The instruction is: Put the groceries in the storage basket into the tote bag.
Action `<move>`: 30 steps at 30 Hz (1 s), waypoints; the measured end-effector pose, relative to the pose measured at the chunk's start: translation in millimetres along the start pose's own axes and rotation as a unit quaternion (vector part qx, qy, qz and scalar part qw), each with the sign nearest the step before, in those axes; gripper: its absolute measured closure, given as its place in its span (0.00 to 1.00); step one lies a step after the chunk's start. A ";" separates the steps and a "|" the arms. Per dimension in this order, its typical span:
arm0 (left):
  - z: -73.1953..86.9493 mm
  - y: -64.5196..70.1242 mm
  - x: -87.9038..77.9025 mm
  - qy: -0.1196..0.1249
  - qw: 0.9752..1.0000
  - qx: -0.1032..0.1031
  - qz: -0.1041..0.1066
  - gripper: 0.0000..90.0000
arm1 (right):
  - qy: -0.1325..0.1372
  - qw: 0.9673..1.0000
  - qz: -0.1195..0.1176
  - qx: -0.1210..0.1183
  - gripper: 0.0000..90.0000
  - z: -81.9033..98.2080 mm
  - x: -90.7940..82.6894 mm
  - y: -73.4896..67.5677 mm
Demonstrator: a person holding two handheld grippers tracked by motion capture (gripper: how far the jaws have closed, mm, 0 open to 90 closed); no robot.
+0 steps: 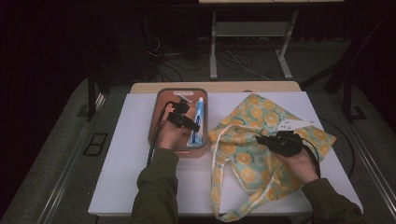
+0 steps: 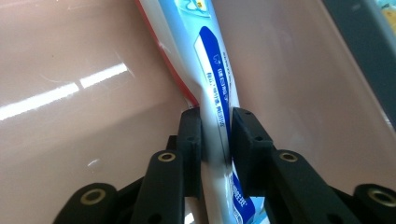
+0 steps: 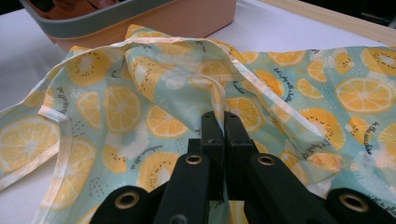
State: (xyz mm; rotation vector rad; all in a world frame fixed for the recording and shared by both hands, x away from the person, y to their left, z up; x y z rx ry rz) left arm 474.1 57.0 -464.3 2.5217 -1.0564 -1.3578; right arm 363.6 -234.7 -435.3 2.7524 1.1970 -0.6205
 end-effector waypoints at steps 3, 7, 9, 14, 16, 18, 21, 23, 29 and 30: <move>-2.6 -5.4 -8.5 0.009 1.000 -0.001 -0.012 0.88 | 0.000 1.000 0.001 0.000 0.99 0.0 -0.2 0.0; -4.7 -14.0 -21.9 0.017 0.999 0.017 -0.040 0.92 | -0.001 1.000 0.000 -0.001 0.99 0.3 0.2 0.0; -4.7 -18.5 -26.8 0.014 0.998 0.026 -0.060 0.93 | -0.001 1.000 0.001 -0.001 0.99 0.3 0.3 -0.1; -6.1 -18.6 -30.2 0.023 0.995 0.052 -0.078 0.92 | -0.001 1.000 0.001 -0.002 0.99 0.4 0.5 -0.1; -7.4 -16.7 -28.9 0.030 0.994 0.065 -0.083 0.90 | 0.000 1.000 0.001 -0.002 0.99 0.3 0.6 -0.2; -10.6 -14.2 -28.0 0.050 0.992 0.073 -0.085 0.86 | 0.000 1.000 0.001 -0.002 0.99 0.4 0.4 -0.3; -12.6 -12.7 -22.8 0.050 0.991 0.084 -0.092 0.67 | 0.000 1.000 0.002 0.000 0.99 0.2 0.2 -0.2; -12.5 -12.6 -17.7 0.043 0.991 0.086 -0.095 0.60 | 0.000 1.000 0.002 -0.001 0.99 0.1 0.0 -0.3; -4.0 -16.3 0.6 0.002 0.988 0.103 -0.118 0.42 | 0.003 1.000 0.002 0.000 0.99 -0.8 -1.2 -0.1; -1.4 -16.8 3.8 -0.012 0.986 0.111 -0.125 0.41 | 0.003 1.000 0.002 0.000 0.99 -0.8 -1.2 0.0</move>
Point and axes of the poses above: each handheld gripper's, and its own axes: x roughly forward along the jaws, z roughly out of its underside, y roughly to its right, the point moved 6 cm from there along x, roughly forward along the jaws, and after that the axes turned 11 degrees about y, right-handed, at the moved point
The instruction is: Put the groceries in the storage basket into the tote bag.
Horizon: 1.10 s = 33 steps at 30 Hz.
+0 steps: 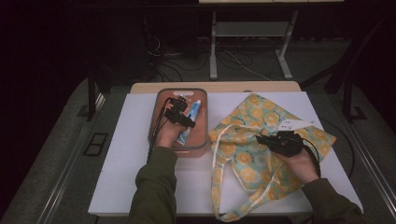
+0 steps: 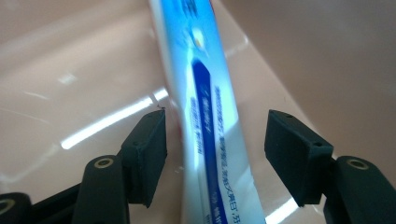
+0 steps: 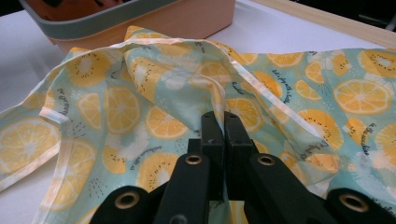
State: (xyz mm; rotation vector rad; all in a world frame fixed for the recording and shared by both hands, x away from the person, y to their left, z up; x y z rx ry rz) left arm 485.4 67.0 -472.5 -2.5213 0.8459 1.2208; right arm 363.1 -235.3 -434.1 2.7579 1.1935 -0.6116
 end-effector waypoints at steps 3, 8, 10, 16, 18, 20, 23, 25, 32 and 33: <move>1.3 1.2 1.8 -0.010 1.000 0.021 -0.016 0.49 | 0.000 1.000 0.001 -0.001 0.99 0.0 0.1 0.2; 1.4 -1.2 -1.4 -0.013 1.000 -0.013 -0.014 0.67 | 0.001 1.000 0.002 -0.002 0.99 -0.4 -0.5 -0.2; -0.8 -3.3 -5.9 -0.004 0.999 -0.033 -0.009 0.77 | 0.000 1.000 0.002 -0.002 0.99 -0.3 -0.4 -0.4; 0.6 -10.2 -15.7 -0.008 0.999 -0.050 0.003 0.84 | 0.001 1.000 0.001 -0.002 0.99 -0.3 -0.3 0.4; -2.7 -11.3 -22.0 0.004 0.999 -0.051 0.007 0.84 | 0.000 1.000 0.001 -0.002 0.99 -0.1 -0.1 0.5; -7.4 -11.0 -31.3 0.014 0.999 -0.048 0.013 0.84 | 0.001 1.000 0.002 -0.002 0.99 -0.1 0.0 0.7; -14.8 -8.8 -49.7 0.029 0.999 -0.033 0.021 0.84 | 0.000 1.000 0.003 -0.003 0.99 -0.2 -0.3 1.0; -18.4 -6.1 -63.7 0.041 0.998 -0.029 0.031 0.84 | 0.001 1.000 0.003 -0.002 0.99 -0.4 -0.8 1.5; -18.8 18.6 -109.1 0.072 0.995 0.005 0.075 0.84 | 0.001 1.000 0.006 -0.002 0.99 -0.4 -0.5 3.0; -17.5 24.0 -114.1 0.077 0.994 0.009 0.082 0.84 | 0.000 1.000 0.006 -0.002 0.99 -0.4 -0.3 2.9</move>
Point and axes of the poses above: each handheld gripper's, and its own axes: x roughly forward along the jaws, z roughly out of its underside, y roughly to its right, the point moved 6 cm from there along x, roughly forward along the jaws, and after that the axes turned 11 degrees about y, right-handed, at the moved point
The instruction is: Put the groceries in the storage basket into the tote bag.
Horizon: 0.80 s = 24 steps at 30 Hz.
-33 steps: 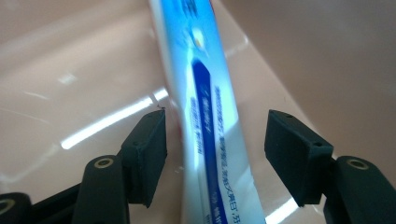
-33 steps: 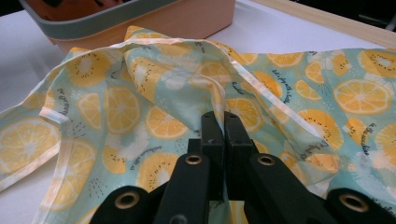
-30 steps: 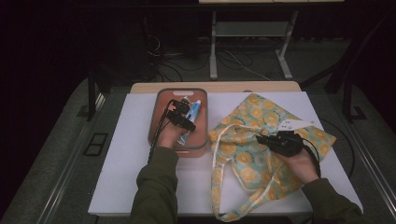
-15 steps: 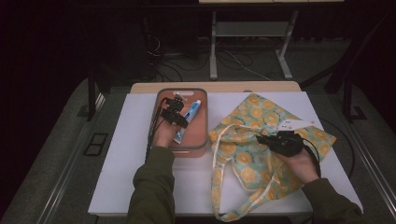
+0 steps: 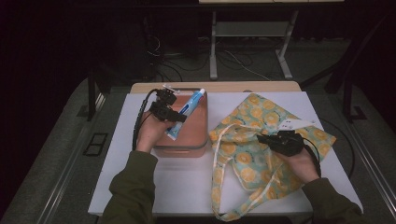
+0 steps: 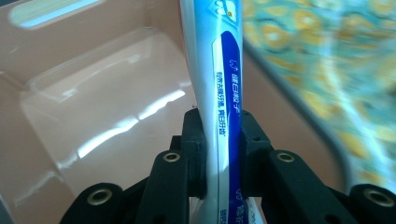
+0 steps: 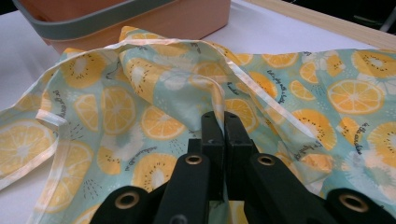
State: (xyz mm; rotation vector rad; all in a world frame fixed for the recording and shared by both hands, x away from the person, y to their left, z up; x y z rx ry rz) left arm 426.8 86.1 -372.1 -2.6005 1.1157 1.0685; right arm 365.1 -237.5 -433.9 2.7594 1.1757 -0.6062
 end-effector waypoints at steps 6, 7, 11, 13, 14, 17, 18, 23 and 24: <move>10.8 40.2 -15.1 0.010 0.999 0.034 0.041 0.84 | -0.001 1.000 0.002 0.000 0.99 0.5 0.9 0.7; 13.3 47.9 -15.8 0.012 0.998 0.038 0.050 0.84 | -0.002 1.000 0.002 0.000 0.99 0.7 1.0 1.0; 24.0 79.3 -13.1 0.016 0.995 0.058 0.085 0.84 | -0.002 1.000 0.002 0.001 0.99 1.0 1.5 1.0; 29.9 95.5 -8.4 0.014 0.992 0.066 0.106 0.84 | -0.003 1.000 0.002 0.001 0.99 1.0 1.6 1.2; 33.2 103.9 -5.0 0.011 0.991 0.070 0.116 0.84 | -0.002 1.000 0.003 0.001 0.99 0.9 1.4 1.4; 44.1 126.5 9.2 -0.006 0.987 0.086 0.137 0.84 | 0.000 1.000 0.004 0.002 0.99 0.5 1.0 1.9; 48.1 132.3 15.2 -0.016 0.985 0.093 0.143 0.84 | 0.000 1.000 0.005 0.002 0.99 0.4 0.8 2.1; 65.4 154.3 48.5 -0.055 0.980 0.109 0.159 0.84 | 0.005 1.000 0.006 0.003 0.99 -0.8 -0.4 2.5; 68.0 157.7 55.2 -0.064 0.978 0.112 0.162 0.84 | 0.006 1.000 0.005 0.003 0.99 -1.1 -0.6 2.6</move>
Point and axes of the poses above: each handheld gripper's, and its own axes: x roughly forward along the jaws, z roughly out of its underside, y roughly to its right, the point moved 6 cm from there along x, roughly forward along the jaws, and after that the axes turned 11 degrees about y, right-handed, at the moved point
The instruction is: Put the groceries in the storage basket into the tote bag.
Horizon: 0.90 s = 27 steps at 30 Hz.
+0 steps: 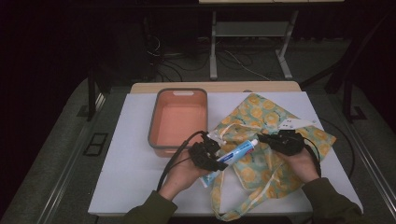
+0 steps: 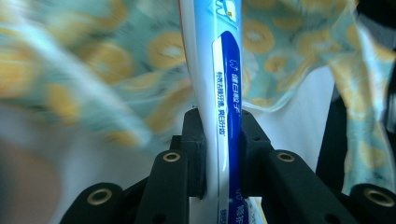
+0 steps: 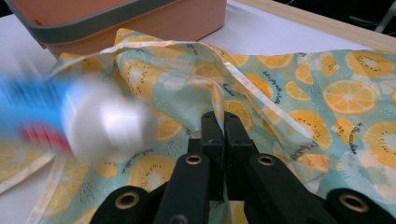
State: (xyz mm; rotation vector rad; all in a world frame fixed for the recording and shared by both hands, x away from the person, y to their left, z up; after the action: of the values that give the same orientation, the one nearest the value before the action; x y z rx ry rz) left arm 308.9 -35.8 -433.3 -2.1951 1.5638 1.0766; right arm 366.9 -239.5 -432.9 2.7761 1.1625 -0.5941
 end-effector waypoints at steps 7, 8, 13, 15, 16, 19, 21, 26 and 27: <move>-8.6 -3.3 44.4 -0.031 0.999 0.003 -0.008 0.84 | 0.004 1.000 -0.002 0.002 0.99 -1.2 -0.6 -0.3; -11.5 -4.5 50.5 -0.030 1.000 -0.001 -0.008 0.84 | 0.005 1.000 -0.002 0.001 0.99 -1.3 -0.6 -0.4; -25.6 -9.8 75.3 -0.025 1.000 -0.004 -0.015 0.84 | 0.006 1.000 -0.004 0.001 0.99 -1.7 -0.9 -1.3; -27.3 -11.5 82.9 -0.026 0.999 -0.001 -0.019 0.83 | 0.007 1.000 -0.004 0.001 0.99 -1.7 -1.2 -1.3; -26.8 -12.2 85.8 -0.027 0.999 0.003 -0.023 0.83 | 0.007 1.000 -0.005 0.001 0.99 -1.7 -1.3 -1.5; -27.2 -14.6 84.7 0.000 1.000 0.002 -0.015 0.79 | 0.007 1.000 -0.006 0.001 0.99 -1.7 -2.0 -1.9; -28.4 -15.4 79.1 0.022 1.000 0.004 -0.017 0.69 | 0.006 1.000 -0.006 0.000 0.99 -1.5 -1.9 -1.8; -21.5 -15.2 56.3 0.046 0.999 0.008 -0.024 0.44 | 0.006 1.000 -0.006 0.000 0.99 -1.3 -1.4 -2.1; -19.3 -14.9 49.7 0.055 0.998 0.006 -0.023 0.41 | 0.006 1.000 -0.006 -0.001 0.99 -1.3 -1.2 -2.1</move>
State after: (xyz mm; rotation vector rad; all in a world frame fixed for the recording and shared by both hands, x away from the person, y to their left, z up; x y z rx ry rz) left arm 338.1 -76.5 -456.8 -2.3063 1.5519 0.9466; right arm 365.1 -238.5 -431.1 2.7764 1.1830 -0.5776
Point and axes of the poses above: each handheld gripper's, and its own axes: x roughly forward along the jaws, z roughly out of its underside, y roughly to its right, the point moved 6 cm from there along x, roughly forward along the jaws, and after that the axes turned 11 degrees about y, right-handed, at the moved point
